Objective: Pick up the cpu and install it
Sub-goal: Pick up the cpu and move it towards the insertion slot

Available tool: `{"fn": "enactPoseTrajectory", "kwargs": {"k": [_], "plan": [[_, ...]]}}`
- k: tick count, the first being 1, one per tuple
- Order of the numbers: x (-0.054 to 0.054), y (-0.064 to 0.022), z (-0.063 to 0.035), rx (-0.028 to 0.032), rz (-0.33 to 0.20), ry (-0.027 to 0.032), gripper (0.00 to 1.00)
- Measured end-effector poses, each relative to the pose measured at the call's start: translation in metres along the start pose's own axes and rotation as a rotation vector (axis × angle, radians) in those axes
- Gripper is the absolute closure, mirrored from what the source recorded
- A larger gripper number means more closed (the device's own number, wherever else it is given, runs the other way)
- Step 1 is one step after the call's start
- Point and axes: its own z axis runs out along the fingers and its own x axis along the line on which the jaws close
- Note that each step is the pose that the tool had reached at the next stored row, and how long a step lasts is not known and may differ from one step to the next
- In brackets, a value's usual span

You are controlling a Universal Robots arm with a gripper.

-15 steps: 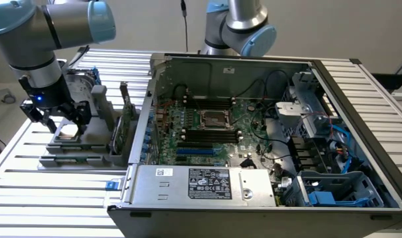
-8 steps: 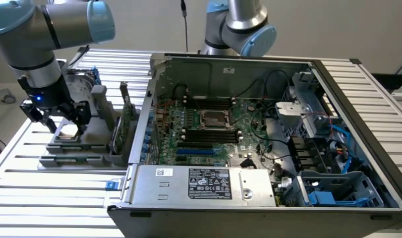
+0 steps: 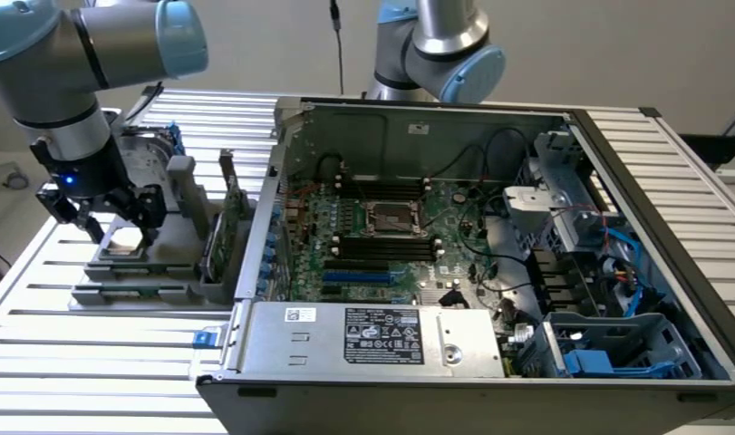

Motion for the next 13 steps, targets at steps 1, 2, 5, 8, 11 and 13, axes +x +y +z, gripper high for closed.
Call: {"fn": "enactPoseTrajectory", "kwargs": {"k": [1, 2, 5, 8, 11, 13], "plan": [[0.0002, 0.0000, 0.0001, 0.0000, 0.001, -0.0014, 0.24], [0.0005, 0.0000, 0.0002, 0.0000, 0.002, -0.0025, 0.24], [0.0013, 0.0001, 0.0008, -0.0001, 0.005, -0.0049, 0.24], [0.0015, 0.0001, 0.0011, -0.0002, 0.007, -0.0062, 0.24], [0.0017, 0.0001, 0.0013, -0.0002, 0.008, -0.0069, 0.24], [0.0017, 0.0001, 0.0015, -0.0002, 0.009, -0.0072, 0.26]]}}
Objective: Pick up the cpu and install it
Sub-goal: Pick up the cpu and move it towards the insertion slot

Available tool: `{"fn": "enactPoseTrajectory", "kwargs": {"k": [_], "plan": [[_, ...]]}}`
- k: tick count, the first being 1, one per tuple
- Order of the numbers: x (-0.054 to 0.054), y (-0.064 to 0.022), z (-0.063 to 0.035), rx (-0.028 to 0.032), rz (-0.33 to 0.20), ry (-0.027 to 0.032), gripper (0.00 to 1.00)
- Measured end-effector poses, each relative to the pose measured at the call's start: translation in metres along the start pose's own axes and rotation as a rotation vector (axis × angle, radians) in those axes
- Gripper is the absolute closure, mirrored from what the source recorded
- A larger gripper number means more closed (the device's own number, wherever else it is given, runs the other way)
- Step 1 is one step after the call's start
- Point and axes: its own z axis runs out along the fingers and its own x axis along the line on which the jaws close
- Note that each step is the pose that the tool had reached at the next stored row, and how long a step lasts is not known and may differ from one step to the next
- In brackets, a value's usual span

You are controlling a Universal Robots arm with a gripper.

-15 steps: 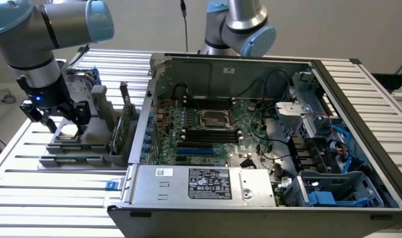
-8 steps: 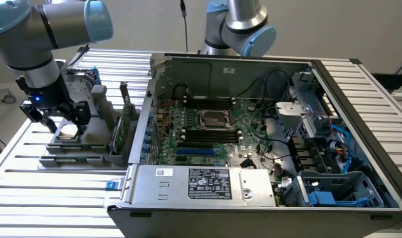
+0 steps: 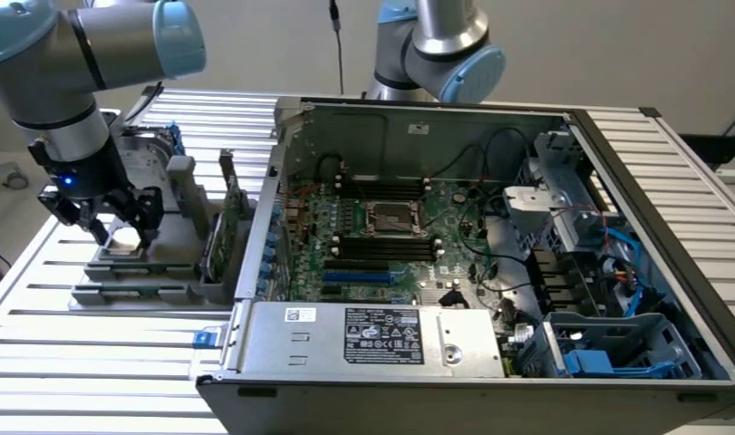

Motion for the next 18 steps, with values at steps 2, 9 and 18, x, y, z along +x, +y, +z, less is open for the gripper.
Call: {"fn": "enactPoseTrajectory", "kwargs": {"k": [2, 9, 18], "plan": [[0.0000, 0.0000, 0.0001, 0.0000, 0.001, -0.0002, 0.33], [0.0000, 0.0000, 0.0000, -0.0001, 0.004, -0.0004, 0.42], [0.0000, 0.0000, 0.0001, -0.0003, 0.007, -0.0005, 0.46]]}}
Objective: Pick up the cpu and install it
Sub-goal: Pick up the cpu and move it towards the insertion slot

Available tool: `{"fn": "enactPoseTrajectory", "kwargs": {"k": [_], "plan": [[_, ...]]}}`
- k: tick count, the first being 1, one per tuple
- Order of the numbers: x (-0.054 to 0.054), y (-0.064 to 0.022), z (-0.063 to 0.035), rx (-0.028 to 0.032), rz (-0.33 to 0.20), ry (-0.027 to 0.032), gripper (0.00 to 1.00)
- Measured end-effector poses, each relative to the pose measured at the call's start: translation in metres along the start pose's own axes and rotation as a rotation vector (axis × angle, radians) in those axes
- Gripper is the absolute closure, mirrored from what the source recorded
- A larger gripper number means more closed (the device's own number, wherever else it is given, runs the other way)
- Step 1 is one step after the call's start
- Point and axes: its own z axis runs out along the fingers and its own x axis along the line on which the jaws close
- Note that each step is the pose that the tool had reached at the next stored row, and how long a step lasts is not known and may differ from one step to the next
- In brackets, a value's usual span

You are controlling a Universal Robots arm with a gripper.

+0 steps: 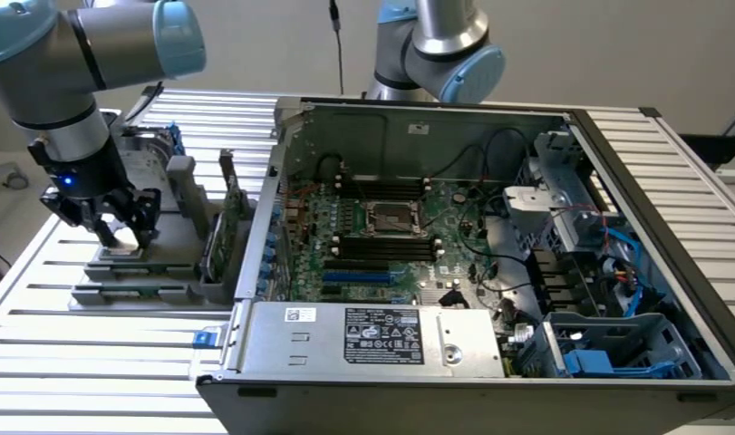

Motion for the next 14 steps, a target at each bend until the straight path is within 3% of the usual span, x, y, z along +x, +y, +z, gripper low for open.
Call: {"fn": "enactPoseTrajectory", "kwargs": {"k": [9, 14], "plan": [[0.000, 0.0000, -0.0029, -0.0003, 0.000, -0.0001, 0.46], [0.001, 0.0001, -0.0152, -0.0015, 0.000, -0.0001, 0.46]]}}
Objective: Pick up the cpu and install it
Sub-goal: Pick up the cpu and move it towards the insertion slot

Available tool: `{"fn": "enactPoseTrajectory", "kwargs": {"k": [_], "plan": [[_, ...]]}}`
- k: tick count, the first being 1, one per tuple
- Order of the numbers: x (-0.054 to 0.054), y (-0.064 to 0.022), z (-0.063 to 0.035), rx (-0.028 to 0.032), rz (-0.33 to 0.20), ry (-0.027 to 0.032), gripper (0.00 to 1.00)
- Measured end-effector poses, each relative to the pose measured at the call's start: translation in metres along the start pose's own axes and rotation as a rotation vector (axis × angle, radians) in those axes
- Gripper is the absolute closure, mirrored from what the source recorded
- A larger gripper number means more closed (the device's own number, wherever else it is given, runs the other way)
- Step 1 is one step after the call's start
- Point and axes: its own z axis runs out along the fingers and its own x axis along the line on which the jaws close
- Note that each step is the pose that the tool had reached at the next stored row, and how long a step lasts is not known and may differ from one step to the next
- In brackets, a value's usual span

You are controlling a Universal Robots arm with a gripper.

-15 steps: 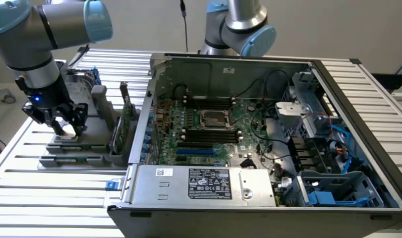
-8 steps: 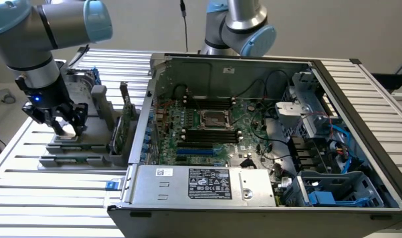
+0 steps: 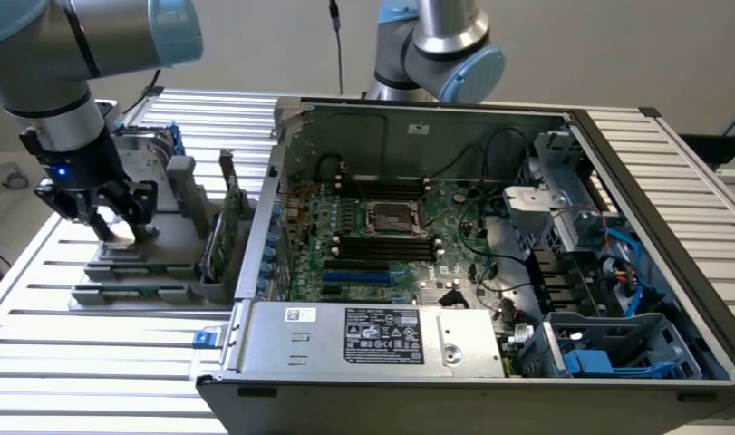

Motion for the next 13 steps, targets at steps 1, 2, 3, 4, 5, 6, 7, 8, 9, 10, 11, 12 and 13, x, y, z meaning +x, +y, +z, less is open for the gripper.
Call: {"fn": "enactPoseTrajectory", "kwargs": {"k": [1, 2, 3, 4, 5, 6, 7, 8, 9, 10, 11, 12, 13], "plan": [[0.000, 0.0000, -0.0033, -0.0003, 0.000, 0.0000, 0.46], [0.000, 0.0000, -0.0066, -0.0005, 0.000, 0.0000, 0.46], [0.001, 0.0000, -0.0099, -0.0005, 0.000, 0.0000, 0.46], [0.001, 0.0001, -0.0137, -0.0005, 0.000, 0.0001, 0.46], [0.001, 0.0001, -0.0186, -0.0006, 0.000, 0.0000, 0.46], [0.001, 0.0002, -0.0231, -0.0006, 0.000, 0.0000, 0.46], [0.002, 0.0002, -0.0276, -0.0005, 0.000, 0.0000, 0.46], [0.002, 0.0003, -0.0320, -0.0006, 0.000, -0.0001, 0.46], [0.002, 0.0003, -0.0366, -0.0006, 0.000, 0.0000, 0.46], [0.002, 0.0003, -0.0411, -0.0005, 0.000, 0.0001, 0.46], [0.001, 0.0003, -0.0456, -0.0005, 0.001, -0.0001, 0.46], [0.001, 0.0003, -0.0501, -0.0005, 0.001, 0.0000, 0.46], [-0.001, 0.0003, -0.0550, -0.0006, 0.002, 0.0000, 0.46]]}}
